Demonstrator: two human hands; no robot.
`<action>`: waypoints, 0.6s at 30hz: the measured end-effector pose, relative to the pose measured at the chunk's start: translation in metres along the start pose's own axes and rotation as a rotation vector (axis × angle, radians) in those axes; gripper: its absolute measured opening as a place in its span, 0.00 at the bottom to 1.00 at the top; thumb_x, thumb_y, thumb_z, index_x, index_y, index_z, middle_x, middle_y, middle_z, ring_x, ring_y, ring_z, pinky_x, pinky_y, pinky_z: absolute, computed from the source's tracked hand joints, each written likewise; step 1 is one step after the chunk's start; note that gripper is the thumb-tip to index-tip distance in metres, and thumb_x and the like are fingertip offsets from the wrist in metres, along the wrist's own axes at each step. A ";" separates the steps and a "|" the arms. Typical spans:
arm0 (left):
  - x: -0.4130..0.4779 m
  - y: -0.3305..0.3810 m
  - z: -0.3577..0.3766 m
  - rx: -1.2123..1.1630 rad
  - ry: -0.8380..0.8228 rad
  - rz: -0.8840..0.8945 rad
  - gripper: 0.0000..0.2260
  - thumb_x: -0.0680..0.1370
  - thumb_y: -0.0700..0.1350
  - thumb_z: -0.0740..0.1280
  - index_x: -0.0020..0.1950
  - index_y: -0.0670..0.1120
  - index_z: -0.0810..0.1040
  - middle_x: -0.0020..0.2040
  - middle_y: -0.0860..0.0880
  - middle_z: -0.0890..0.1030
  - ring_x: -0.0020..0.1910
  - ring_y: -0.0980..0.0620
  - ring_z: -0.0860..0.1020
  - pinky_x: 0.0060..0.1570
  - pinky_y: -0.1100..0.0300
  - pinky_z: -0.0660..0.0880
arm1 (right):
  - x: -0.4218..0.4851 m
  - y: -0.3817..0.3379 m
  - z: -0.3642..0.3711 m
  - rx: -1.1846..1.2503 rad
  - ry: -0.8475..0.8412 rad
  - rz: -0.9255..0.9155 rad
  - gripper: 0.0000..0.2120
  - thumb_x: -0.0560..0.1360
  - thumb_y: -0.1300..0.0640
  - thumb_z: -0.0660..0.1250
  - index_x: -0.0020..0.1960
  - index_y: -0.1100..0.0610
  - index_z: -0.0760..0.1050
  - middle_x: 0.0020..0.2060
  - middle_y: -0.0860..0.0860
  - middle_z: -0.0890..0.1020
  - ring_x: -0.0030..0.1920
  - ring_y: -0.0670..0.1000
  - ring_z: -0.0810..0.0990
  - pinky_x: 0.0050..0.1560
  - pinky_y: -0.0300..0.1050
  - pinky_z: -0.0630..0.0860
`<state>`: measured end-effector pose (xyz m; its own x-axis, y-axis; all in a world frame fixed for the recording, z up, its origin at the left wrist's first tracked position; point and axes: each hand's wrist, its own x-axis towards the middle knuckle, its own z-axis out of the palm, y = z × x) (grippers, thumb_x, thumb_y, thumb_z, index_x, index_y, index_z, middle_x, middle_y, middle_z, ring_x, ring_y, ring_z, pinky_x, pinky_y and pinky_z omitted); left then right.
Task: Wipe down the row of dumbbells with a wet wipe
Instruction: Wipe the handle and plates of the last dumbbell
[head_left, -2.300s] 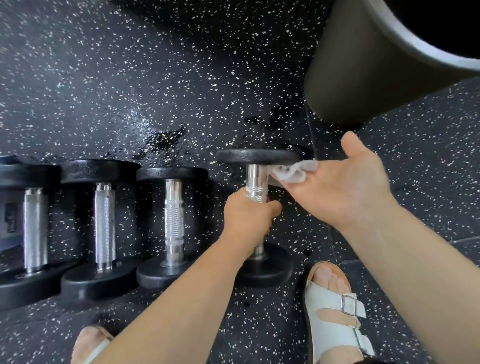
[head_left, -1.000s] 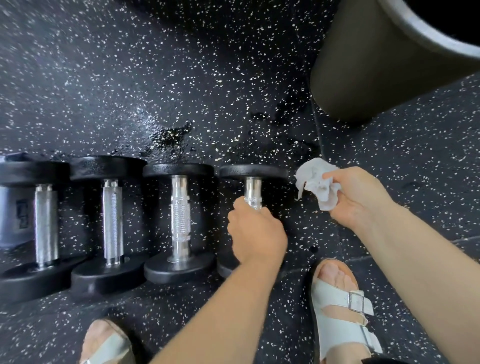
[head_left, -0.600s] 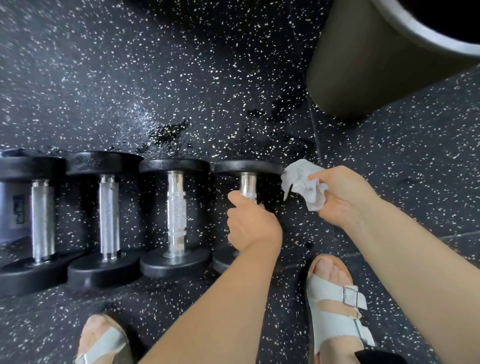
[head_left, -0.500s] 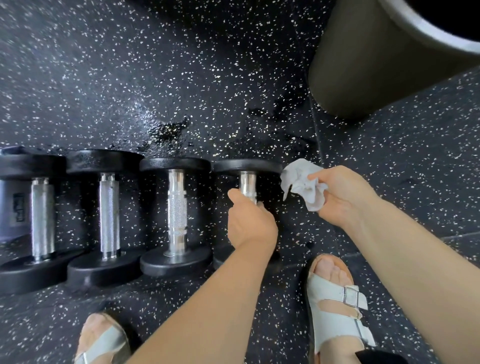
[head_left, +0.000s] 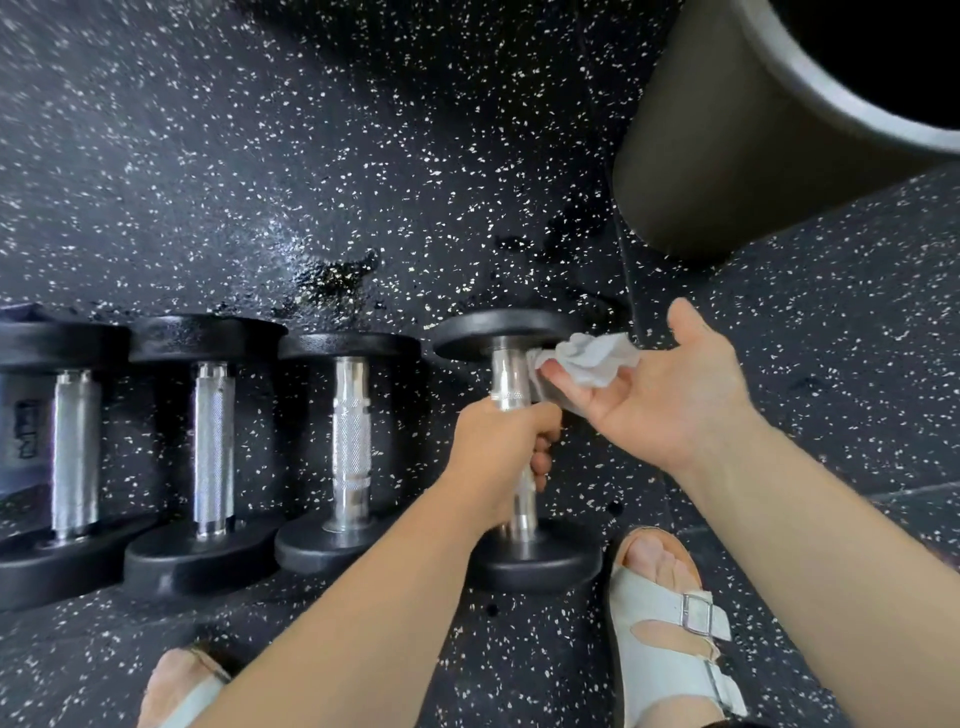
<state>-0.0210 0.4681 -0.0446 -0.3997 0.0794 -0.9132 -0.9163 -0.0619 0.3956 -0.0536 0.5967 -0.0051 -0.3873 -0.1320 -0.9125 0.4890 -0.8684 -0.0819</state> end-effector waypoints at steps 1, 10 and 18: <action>-0.001 0.000 0.000 -0.021 -0.032 -0.022 0.10 0.68 0.31 0.64 0.33 0.44 0.69 0.24 0.49 0.67 0.21 0.53 0.64 0.22 0.64 0.62 | 0.007 0.002 0.000 0.023 -0.023 0.034 0.40 0.76 0.34 0.54 0.57 0.74 0.67 0.63 0.61 0.75 0.64 0.61 0.74 0.64 0.56 0.72; -0.001 0.007 0.000 0.037 -0.115 0.013 0.12 0.67 0.31 0.63 0.29 0.44 0.68 0.22 0.49 0.67 0.20 0.52 0.64 0.24 0.63 0.63 | 0.010 0.005 0.005 0.020 -0.050 0.009 0.35 0.76 0.34 0.54 0.57 0.66 0.74 0.52 0.57 0.82 0.55 0.55 0.80 0.63 0.49 0.71; -0.003 0.007 -0.003 -0.017 -0.223 -0.031 0.17 0.69 0.30 0.60 0.23 0.45 0.69 0.22 0.48 0.65 0.20 0.52 0.62 0.23 0.64 0.61 | 0.013 0.006 0.002 0.061 -0.087 0.037 0.37 0.76 0.34 0.54 0.66 0.66 0.69 0.66 0.60 0.74 0.65 0.57 0.74 0.66 0.54 0.70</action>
<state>-0.0261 0.4646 -0.0389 -0.3690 0.2991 -0.8800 -0.9283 -0.0722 0.3648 -0.0567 0.5887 -0.0164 -0.4381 -0.2030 -0.8757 0.4565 -0.8895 -0.0222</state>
